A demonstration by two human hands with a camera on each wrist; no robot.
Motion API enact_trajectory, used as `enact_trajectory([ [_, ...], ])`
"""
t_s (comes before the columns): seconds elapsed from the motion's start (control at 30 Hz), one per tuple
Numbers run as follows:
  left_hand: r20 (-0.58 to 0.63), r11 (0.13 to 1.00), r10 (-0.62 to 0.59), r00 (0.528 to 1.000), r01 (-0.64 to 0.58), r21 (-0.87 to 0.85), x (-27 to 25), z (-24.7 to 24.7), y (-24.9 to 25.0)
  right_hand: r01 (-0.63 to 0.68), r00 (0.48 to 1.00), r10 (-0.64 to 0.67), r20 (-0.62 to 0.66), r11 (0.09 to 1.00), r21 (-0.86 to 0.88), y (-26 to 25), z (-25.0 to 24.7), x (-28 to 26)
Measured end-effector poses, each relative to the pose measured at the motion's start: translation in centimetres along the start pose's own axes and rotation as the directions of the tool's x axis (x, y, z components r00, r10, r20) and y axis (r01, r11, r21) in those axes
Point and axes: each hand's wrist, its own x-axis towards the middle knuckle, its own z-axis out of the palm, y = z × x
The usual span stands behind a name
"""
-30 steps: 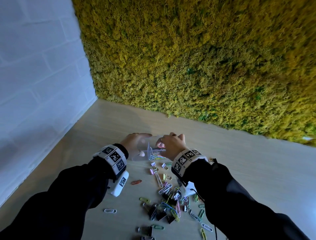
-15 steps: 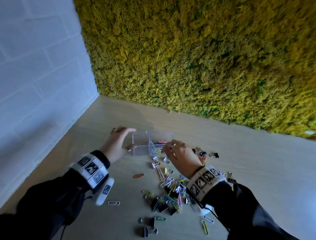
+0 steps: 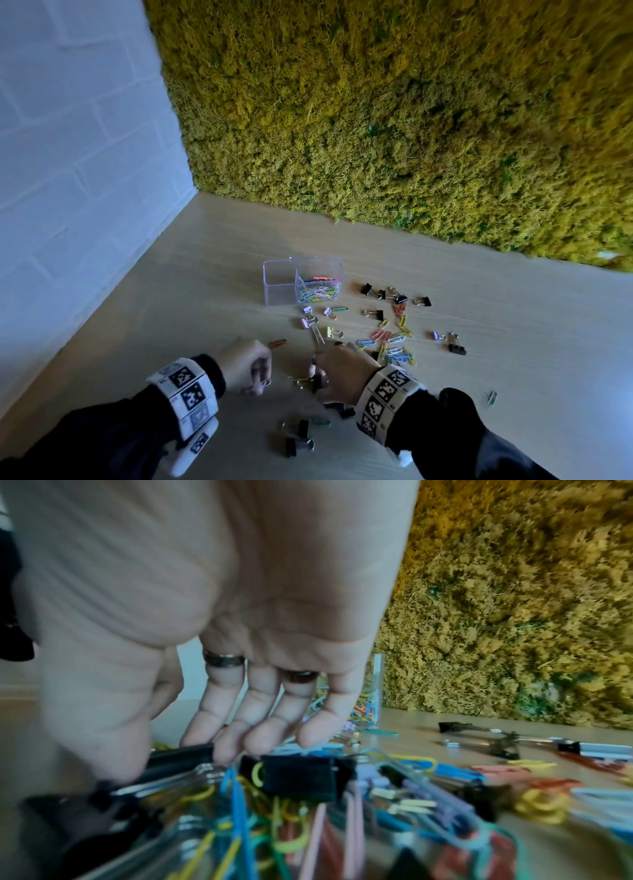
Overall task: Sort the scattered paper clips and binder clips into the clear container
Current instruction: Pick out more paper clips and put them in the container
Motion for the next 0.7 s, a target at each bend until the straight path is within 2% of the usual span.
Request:
enact_trajectory([
  [0.07, -0.023, 0.999, 0.04, 0.999, -0.04, 0.013, 0.5, 0.1, 0.8, -0.02, 0.999, 0.027, -0.047, 0.989, 0.15, 1.0, -0.5, -0.7],
  [0.17, -0.114, 0.996, 0.085, 0.99, -0.082, 0.029, 1.0, -0.1, 1.6, -0.047, 0.969, 0.134, -0.206, 0.924, 0.38, 3.8, -1.7, -2.4],
  [0.23, -0.202, 0.995, 0.087, 0.976, -0.076, 0.061, 1.4, 0.1, 1.7, -0.122, 0.953, 0.215, -0.212, 0.916, 0.382, 6.2, -2.1, -4.4],
  [0.3, -0.272, 0.996, 0.054, 0.961, -0.032, 0.085, 1.6, 0.1, 1.9, -0.226, 0.951, 0.275, -0.138, 0.928, 0.296, 8.6, -1.1, -6.4],
  [0.4, -0.208, 0.986, -0.031, 0.978, 0.065, 0.156, 2.0, 0.5, 2.3, -0.342, 0.931, 0.364, -0.031, 0.899, 0.274, 10.9, 1.6, -8.2],
  [0.47, -0.156, 0.977, -0.08, 0.985, 0.108, 0.185, 2.3, 0.7, 2.6, -0.368, 0.914, 0.399, -0.068, 0.89, 0.27, 11.4, 2.5, -8.5],
  [0.53, -0.14, 0.971, -0.085, 0.986, 0.114, 0.211, 2.8, 1.0, 3.2, -0.312, 0.902, 0.384, -0.198, 0.896, 0.316, 10.8, 2.4, -8.2],
  [0.6, -0.131, 0.962, -0.054, 0.99, 0.087, 0.258, 3.2, 1.1, 3.9, -0.171, 0.918, 0.285, -0.276, 0.912, 0.374, 8.9, 1.9, -7.2],
  [0.67, -0.15, 0.967, -0.014, 0.989, 0.052, 0.25, 3.6, 1.3, 4.4, -0.062, 0.959, 0.153, -0.239, 0.935, 0.35, 6.8, 1.8, -5.7],
  [0.7, -0.172, 0.973, 0.011, 0.985, 0.029, 0.228, 3.8, 1.4, 4.5, -0.053, 0.973, 0.118, -0.197, 0.95, 0.308, 6.0, 1.9, -4.9],
])
